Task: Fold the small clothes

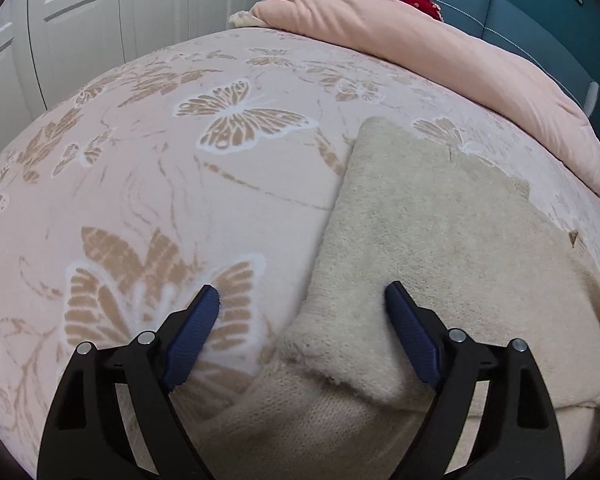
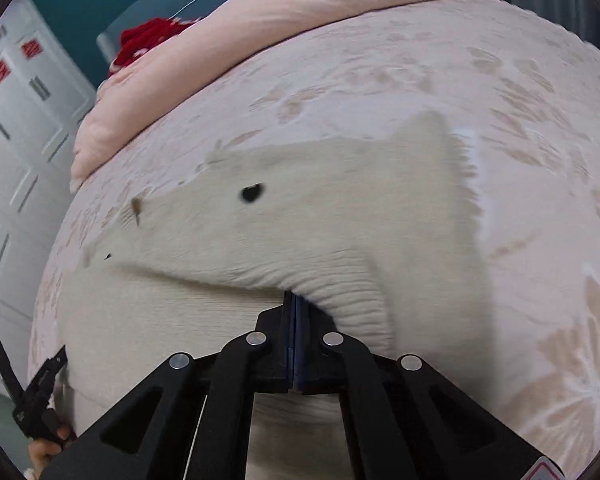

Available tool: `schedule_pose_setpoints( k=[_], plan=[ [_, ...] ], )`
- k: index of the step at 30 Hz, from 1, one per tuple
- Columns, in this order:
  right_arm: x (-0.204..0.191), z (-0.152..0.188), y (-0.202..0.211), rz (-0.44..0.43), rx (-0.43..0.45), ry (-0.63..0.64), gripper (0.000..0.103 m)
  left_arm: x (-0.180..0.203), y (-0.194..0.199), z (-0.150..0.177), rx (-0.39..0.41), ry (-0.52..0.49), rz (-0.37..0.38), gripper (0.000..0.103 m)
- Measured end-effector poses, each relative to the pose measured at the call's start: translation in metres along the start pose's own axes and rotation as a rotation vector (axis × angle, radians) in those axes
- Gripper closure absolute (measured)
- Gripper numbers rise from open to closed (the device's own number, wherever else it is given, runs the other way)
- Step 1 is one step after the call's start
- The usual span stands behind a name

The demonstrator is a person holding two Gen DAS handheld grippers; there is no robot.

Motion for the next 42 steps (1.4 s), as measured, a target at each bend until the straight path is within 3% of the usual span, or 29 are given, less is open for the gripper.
schedule_pose_setpoints(
  k=[2, 3, 4, 6, 7, 9, 11, 12, 13, 16, 17, 19, 20, 24, 25, 27, 29, 32, 34, 36, 39, 42],
  plan=[
    [-0.006, 0.001, 0.013, 0.035, 0.004, 0.023, 0.103, 0.002, -0.001, 0.001, 0.009, -0.017, -0.015, 0.017],
    [-0.02, 0.002, 0.018, 0.032, 0.013, 0.062, 0.093, 0.004, -0.001, 0.002, 0.015, -0.021, -0.024, 0.017],
    [-0.037, 0.003, 0.02, -0.007, 0.018, 0.106, 0.091, 0.005, 0.0, 0.003, 0.02, -0.026, -0.032, 0.016],
    [-0.071, 0.008, 0.014, -0.04, 0.009, 0.228, 0.094, 0.006, 0.0, 0.004, 0.026, -0.035, -0.049, 0.015],
    [-0.078, 0.01, 0.004, 0.004, -0.015, 0.292, 0.095, 0.006, 0.0, 0.004, 0.026, -0.035, -0.05, 0.014],
    [-0.061, 0.006, -0.01, 0.083, -0.039, 0.265, 0.103, 0.006, -0.001, 0.004, 0.024, -0.031, -0.048, 0.013],
    [-0.019, -0.002, -0.002, 0.064, -0.008, 0.078, 0.103, 0.007, -0.001, 0.005, 0.025, -0.036, -0.05, 0.012],
    [-0.003, -0.004, 0.01, 0.071, 0.018, 0.003, 0.101, 0.007, -0.002, 0.005, 0.028, -0.038, -0.052, 0.011],
    [0.003, -0.003, 0.022, 0.059, 0.044, -0.028, 0.092, 0.008, -0.003, 0.006, 0.033, -0.041, -0.055, 0.01],
    [-0.006, 0.014, 0.039, 0.015, 0.048, 0.061, 0.089, 0.008, -0.004, 0.007, 0.047, -0.04, -0.054, 0.008],
    [-0.008, 0.024, 0.034, 0.058, 0.016, 0.109, 0.089, 0.007, -0.004, 0.007, 0.047, -0.036, -0.05, 0.008],
    [0.002, 0.046, 0.033, 0.183, -0.005, 0.141, 0.101, 0.005, -0.004, 0.006, 0.044, -0.027, -0.034, 0.008],
    [0.007, 0.057, 0.043, 0.19, 0.015, 0.125, 0.1, 0.003, -0.001, 0.005, 0.042, -0.017, -0.02, 0.008],
    [0.013, 0.105, 0.106, 0.145, 0.028, 0.057, 0.08, -0.013, 0.026, 0.01, -0.001, 0.018, 0.032, 0.008],
    [0.014, 0.12, 0.124, 0.142, 0.027, 0.066, 0.075, -0.02, 0.04, 0.017, -0.02, 0.012, 0.054, 0.008],
    [0.021, 0.152, 0.159, 0.165, 0.008, 0.084, 0.053, -0.035, 0.074, 0.041, -0.06, -0.019, 0.109, 0.008],
    [0.034, 0.186, 0.19, 0.184, -0.013, 0.069, 0.044, -0.057, 0.108, 0.068, -0.109, -0.05, 0.136, 0.008],
    [0.056, 0.235, 0.219, 0.172, -0.08, -0.03, 0.039, -0.1, 0.149, 0.11, -0.197, -0.017, 0.161, 0.008],
    [0.068, 0.264, 0.227, 0.106, -0.11, -0.138, 0.037, -0.128, 0.167, 0.134, -0.245, 0.044, 0.166, 0.008],
    [0.07, 0.285, 0.227, 0.073, -0.133, -0.202, 0.037, -0.144, 0.186, 0.149, -0.215, 0.075, 0.188, 0.008],
    [0.056, 0.293, 0.227, 0.055, -0.106, -0.192, 0.032, -0.145, 0.198, 0.165, -0.222, 0.12, 0.21, 0.005],
    [0.037, 0.288, 0.216, -0.04, -0.11, -0.197, 0.032, -0.139, 0.196, 0.169, -0.222, 0.179, 0.223, 0.005]
  ],
)
Point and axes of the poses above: each gripper's, at about its wrist camera, not at the fingertips, and y roughly against the way its jaws point, x to its right, z to its underside, the point moved 3 cm from there along -y, roughly the way its jaws point, and after that the axes turned 8 degrees about y, right-handed, at the moved point
